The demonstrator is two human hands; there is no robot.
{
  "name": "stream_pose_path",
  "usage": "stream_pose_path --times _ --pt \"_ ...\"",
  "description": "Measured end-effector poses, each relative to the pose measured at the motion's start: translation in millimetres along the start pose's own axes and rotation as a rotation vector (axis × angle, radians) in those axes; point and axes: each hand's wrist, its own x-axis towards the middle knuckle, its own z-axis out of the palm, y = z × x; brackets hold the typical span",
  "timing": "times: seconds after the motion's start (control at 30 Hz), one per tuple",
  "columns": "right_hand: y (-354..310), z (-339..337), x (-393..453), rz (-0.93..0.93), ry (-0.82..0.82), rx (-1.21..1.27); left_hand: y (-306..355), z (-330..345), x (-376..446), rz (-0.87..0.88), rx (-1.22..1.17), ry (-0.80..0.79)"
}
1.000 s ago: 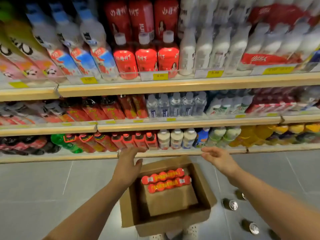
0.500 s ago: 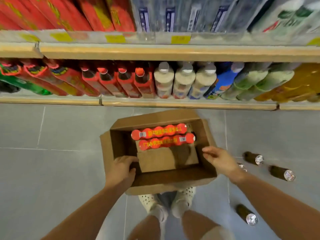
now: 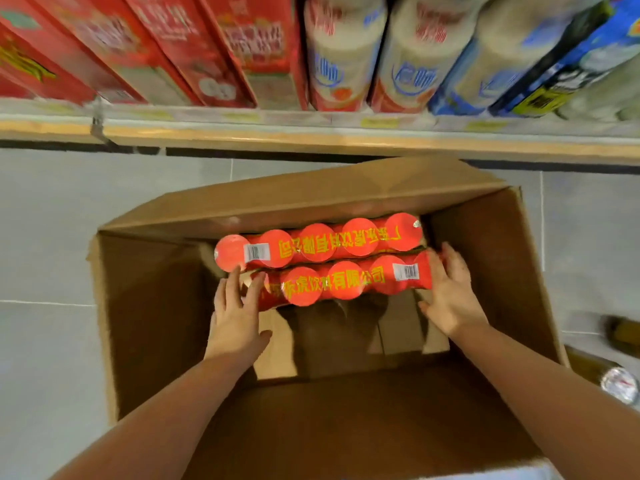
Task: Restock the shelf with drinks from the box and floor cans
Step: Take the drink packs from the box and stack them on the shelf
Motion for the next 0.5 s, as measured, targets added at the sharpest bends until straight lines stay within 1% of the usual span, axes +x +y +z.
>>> stream_pose_path --times 0.17,0.27,0.4,0.5 --pt "14 23 15 -0.033 0.09 -0.094 -2 25 26 0.019 0.033 0.104" --pt "16 23 20 -0.026 0.137 -0.015 -3 30 35 0.033 -0.037 0.167" --pt "15 23 27 0.026 0.127 0.109 -4 37 37 0.041 -0.183 0.198" --pt "15 23 29 0.049 0.146 0.204 -1 36 37 -0.003 -0.216 0.232"
